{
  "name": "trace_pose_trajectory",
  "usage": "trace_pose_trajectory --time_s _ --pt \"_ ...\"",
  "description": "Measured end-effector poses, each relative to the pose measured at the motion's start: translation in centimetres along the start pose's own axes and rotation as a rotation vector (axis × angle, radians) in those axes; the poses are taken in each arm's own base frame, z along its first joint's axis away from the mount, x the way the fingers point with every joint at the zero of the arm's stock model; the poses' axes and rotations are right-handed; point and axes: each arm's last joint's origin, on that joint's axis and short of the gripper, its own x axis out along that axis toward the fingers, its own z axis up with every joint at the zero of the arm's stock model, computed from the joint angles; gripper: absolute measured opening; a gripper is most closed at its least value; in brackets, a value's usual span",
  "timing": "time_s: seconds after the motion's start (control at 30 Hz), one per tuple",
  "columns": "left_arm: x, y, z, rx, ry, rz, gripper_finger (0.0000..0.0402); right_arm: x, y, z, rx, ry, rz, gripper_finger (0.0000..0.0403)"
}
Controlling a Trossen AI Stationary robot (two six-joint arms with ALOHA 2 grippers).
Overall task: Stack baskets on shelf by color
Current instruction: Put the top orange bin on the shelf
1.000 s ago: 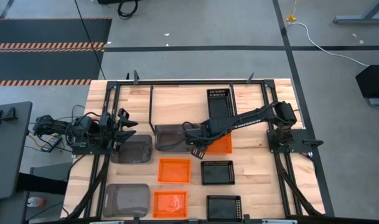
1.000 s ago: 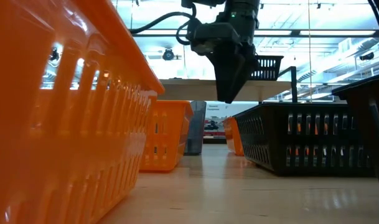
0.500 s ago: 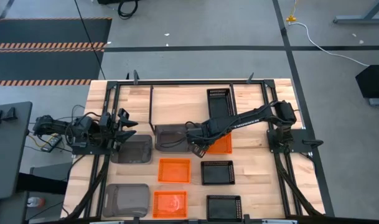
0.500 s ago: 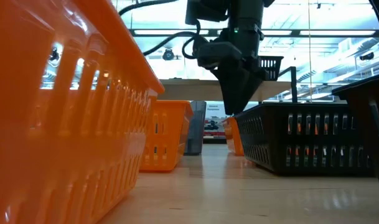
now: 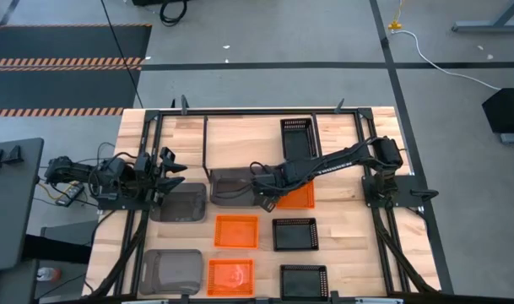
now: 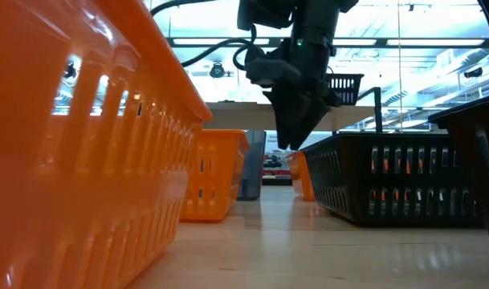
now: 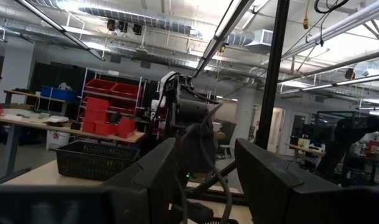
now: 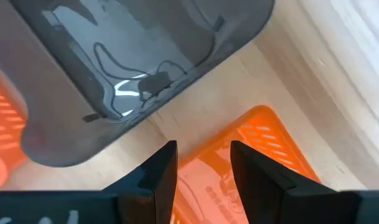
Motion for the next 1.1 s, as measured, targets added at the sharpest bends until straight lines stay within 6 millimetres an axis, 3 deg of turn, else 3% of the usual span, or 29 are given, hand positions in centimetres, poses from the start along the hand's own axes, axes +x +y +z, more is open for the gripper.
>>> trace_pose_trajectory --time_s 0.7,0.97,1.1 --pt "0.0 0.0 0.0 0.002 0.000 0.000 0.0172 0.2 0.0 -0.1 0.016 -0.015 -0.017 0.0155" --pt "0.0 0.0 0.0 0.002 0.000 0.000 0.0172 2.0 0.6 -1.4 -0.022 -0.020 0.009 0.0155" --pt "0.0 0.0 0.0 0.002 0.000 0.000 0.0172 1.8 0.6 -1.1 -0.014 -0.045 0.031 0.0155"
